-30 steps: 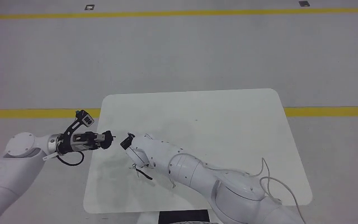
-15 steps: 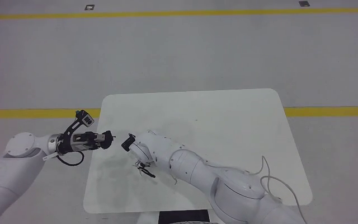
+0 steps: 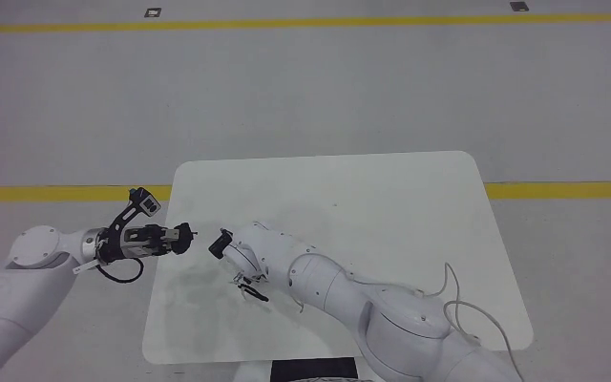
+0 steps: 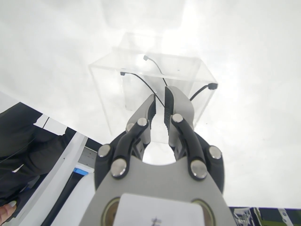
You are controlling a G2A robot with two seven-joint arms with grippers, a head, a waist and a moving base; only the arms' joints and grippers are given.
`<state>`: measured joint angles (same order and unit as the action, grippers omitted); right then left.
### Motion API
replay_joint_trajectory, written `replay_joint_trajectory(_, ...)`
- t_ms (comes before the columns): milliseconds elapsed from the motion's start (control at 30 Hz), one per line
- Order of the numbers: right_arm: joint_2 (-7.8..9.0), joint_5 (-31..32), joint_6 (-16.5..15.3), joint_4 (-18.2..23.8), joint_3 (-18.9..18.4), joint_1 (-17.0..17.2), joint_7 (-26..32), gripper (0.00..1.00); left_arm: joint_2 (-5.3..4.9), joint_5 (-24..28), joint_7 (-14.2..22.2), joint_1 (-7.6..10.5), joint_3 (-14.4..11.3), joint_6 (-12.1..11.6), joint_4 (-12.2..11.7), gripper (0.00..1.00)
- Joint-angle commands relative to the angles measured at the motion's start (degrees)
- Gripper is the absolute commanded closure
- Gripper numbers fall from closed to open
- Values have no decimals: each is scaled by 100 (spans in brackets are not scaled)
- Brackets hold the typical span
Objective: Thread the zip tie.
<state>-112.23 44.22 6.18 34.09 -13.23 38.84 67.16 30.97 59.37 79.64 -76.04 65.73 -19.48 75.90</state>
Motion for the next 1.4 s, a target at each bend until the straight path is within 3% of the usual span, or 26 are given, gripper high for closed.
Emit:
replay_joint_trajectory(0,-3,-15,14,-8,29,-14,-1,100,0,0,0,0,0,0,0,100)
replay_joint_trajectory(333,-7,-87,87,47,184,-56,-7,100,0,0,0,0,0,0,0,100)
replay_joint_trajectory(367,-7,-91,81,45,196,-63,2,95,0,0,0,0,0,0,0,100)
replay_joint_trajectory(400,-8,-94,70,45,213,-70,6,81,0,0,0,0,0,0,0,100)
replay_joint_trajectory(500,-10,-112,41,40,247,-76,-1,75,0,0,0,0,0,0,0,100)
replay_joint_trajectory(1000,-30,-87,-28,-6,348,-81,-6,84,0,0,0,0,0,0,0,100)
replay_joint_trajectory(1133,-33,73,24,30,348,-47,74,88,0,0,0,0,0,0,0,100)
replay_joint_trajectory(1200,-32,115,52,53,348,-37,86,100,0,0,0,0,0,0,0,100)
replay_joint_trajectory(1367,-27,203,112,114,348,-36,127,100,0,0,0,0,0,0,0,100)
